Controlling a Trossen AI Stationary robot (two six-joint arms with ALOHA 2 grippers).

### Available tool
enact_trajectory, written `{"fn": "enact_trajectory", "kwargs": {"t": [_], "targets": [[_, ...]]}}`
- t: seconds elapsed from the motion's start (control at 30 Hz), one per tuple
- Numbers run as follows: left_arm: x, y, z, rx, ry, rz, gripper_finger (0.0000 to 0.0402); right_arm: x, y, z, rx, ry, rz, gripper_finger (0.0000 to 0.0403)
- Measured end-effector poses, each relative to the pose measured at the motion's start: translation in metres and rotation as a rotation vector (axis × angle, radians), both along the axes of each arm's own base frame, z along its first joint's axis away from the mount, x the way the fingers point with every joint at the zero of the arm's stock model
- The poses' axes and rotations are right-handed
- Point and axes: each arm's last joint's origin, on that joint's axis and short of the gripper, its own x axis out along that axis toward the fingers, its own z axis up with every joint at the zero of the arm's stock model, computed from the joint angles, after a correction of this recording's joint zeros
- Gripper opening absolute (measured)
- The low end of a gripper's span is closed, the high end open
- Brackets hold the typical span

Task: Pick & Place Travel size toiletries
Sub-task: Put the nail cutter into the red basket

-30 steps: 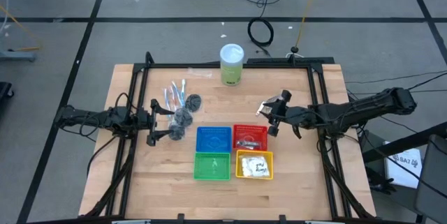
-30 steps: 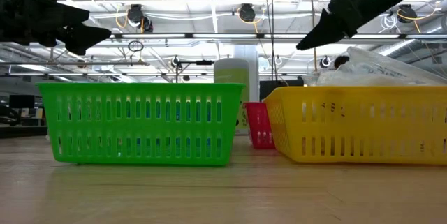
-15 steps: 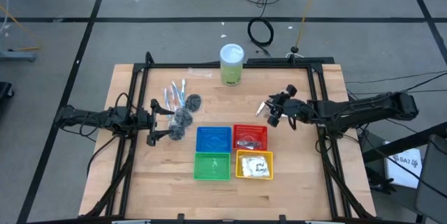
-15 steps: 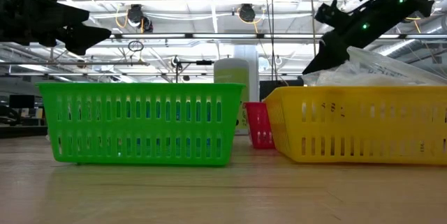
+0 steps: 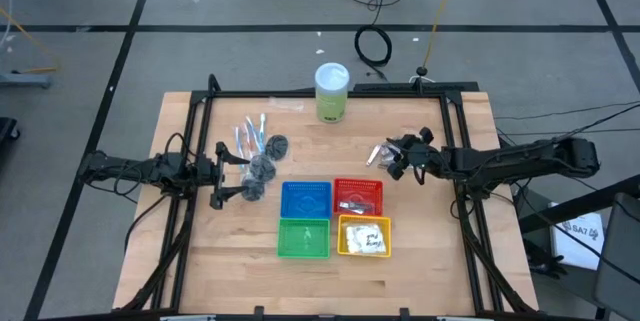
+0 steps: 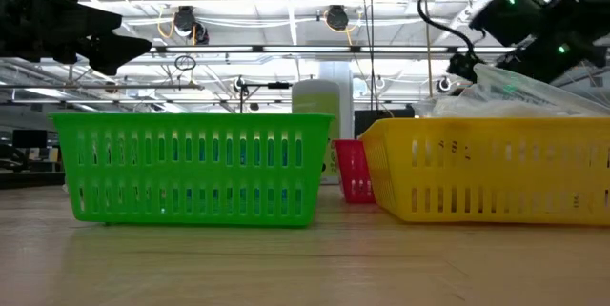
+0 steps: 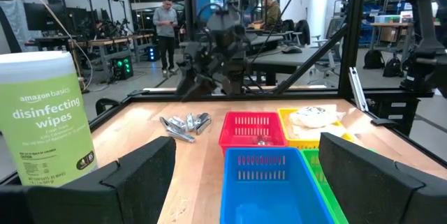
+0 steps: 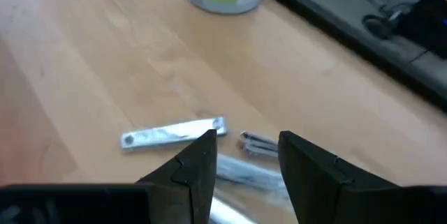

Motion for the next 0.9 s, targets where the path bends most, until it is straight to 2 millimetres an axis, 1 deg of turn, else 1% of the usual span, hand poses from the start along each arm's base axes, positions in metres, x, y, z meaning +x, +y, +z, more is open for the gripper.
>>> {"fn": "enact_trajectory", "kwargs": {"t": [0.13, 0.3, 0.47, 0.57, 0.7, 0.83, 0.9], "targets": [[0.000, 0.000, 0.000, 0.000, 0.000, 0.000, 0.0347, -0.011, -0.001, -0.020, 0.030, -0.071, -0.011, 0.0141], [0.000, 0.000, 0.000, 0.000, 0.000, 0.000, 0.0347, -0.020, -0.002, -0.031, 0.056, -0.108, -0.040, 0.0141], [0.000, 0.000, 0.000, 0.000, 0.000, 0.000, 0.0347, -0.018, -0.001, -0.030, 0.089, -0.131, 0.003, 0.0142], [0.000, 0.000, 0.000, 0.000, 0.000, 0.000, 0.0347, -0.017, 0.001, -0.030, 0.119, -0.129, 0.081, 0.0150], [0.000, 0.000, 0.000, 0.000, 0.000, 0.000, 0.0347, -0.014, 0.003, -0.029, 0.148, -0.116, 0.142, 0.0174], [0.000, 0.000, 0.000, 0.000, 0.000, 0.000, 0.0347, -0.007, -0.002, -0.021, 0.132, -0.087, 0.145, 0.0200], [0.000, 0.000, 0.000, 0.000, 0.000, 0.000, 0.0347, -0.004, -0.004, -0.020, 0.132, -0.059, 0.152, 0.0209]]}}
